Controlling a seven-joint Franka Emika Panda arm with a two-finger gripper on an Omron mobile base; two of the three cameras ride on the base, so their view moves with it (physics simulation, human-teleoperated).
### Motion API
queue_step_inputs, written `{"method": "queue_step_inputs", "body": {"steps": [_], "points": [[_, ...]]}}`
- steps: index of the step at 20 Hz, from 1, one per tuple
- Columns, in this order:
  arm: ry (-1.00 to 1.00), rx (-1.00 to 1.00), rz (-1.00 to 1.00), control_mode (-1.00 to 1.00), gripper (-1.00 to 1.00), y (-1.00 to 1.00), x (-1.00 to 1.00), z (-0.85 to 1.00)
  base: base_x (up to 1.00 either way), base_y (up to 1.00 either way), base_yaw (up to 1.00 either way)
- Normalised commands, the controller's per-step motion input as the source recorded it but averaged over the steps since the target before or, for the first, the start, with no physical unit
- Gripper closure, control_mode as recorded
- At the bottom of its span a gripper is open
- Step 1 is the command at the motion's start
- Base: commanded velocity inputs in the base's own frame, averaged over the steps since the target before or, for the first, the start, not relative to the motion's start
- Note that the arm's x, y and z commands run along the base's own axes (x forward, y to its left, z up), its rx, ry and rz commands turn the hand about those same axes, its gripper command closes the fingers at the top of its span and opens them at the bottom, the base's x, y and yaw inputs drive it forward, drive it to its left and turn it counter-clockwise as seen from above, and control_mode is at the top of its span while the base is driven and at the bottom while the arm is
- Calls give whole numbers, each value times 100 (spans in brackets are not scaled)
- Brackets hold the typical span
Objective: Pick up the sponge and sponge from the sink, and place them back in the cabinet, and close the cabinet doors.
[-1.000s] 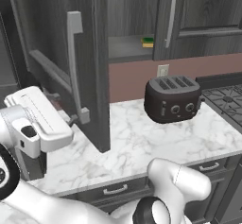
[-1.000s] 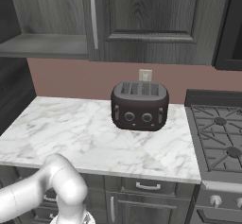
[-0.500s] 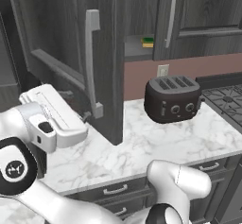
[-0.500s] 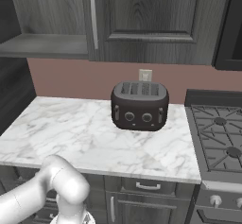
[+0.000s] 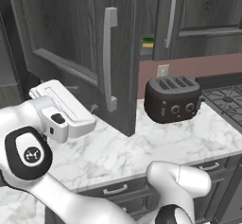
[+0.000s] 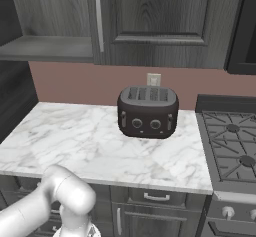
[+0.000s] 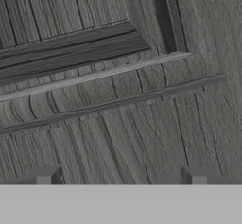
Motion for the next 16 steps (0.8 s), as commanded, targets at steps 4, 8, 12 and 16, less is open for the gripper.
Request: {"method": "queue_step_inputs", "body": {"steps": [4,8,12,16], "points": [[0,0,3,-100,-100,-8,28,-3,0,0,0],[0,0,8,-100,-100,-20,16,-1,0,0,0],[0,0,11,-100,-100,-24,15,0,0,0,0],[0,0,12,-100,-100,-23,20,-1,0,0,0]]}}
